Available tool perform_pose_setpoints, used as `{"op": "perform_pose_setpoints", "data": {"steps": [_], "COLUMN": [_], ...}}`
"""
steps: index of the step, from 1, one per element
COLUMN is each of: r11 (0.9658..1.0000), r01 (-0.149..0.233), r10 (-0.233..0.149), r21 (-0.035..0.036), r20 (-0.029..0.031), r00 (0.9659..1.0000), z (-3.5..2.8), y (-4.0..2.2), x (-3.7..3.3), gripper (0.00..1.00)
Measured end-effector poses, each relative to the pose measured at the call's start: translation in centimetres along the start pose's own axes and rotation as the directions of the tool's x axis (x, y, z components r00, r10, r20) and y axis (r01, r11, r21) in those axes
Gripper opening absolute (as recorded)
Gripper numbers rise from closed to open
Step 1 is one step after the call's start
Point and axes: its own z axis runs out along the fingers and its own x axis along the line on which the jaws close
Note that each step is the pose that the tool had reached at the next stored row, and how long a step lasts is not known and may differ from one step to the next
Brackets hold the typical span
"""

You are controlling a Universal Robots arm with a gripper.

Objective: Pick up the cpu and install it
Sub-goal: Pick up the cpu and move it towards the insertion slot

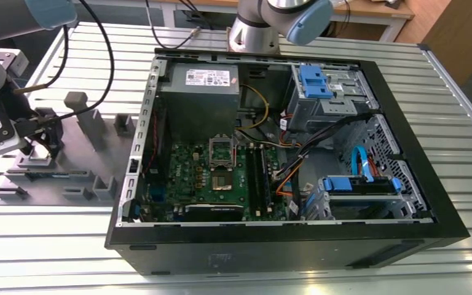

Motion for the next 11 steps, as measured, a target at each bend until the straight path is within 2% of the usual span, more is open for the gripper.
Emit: {"op": "perform_pose_setpoints", "data": {"steps": [4,11], "r11": [1.0000,1.0000], "r01": [0.000,0.000], "r10": [0.000,0.000], "r21": [-0.0002,-0.0001], "r20": [0.0003,0.0001], "r00": [1.0000,1.0000], "z": [0.04,0.03], "y": [0.23,0.26], "x": [0.00,0.19], "gripper": [0.56,0.56]}}
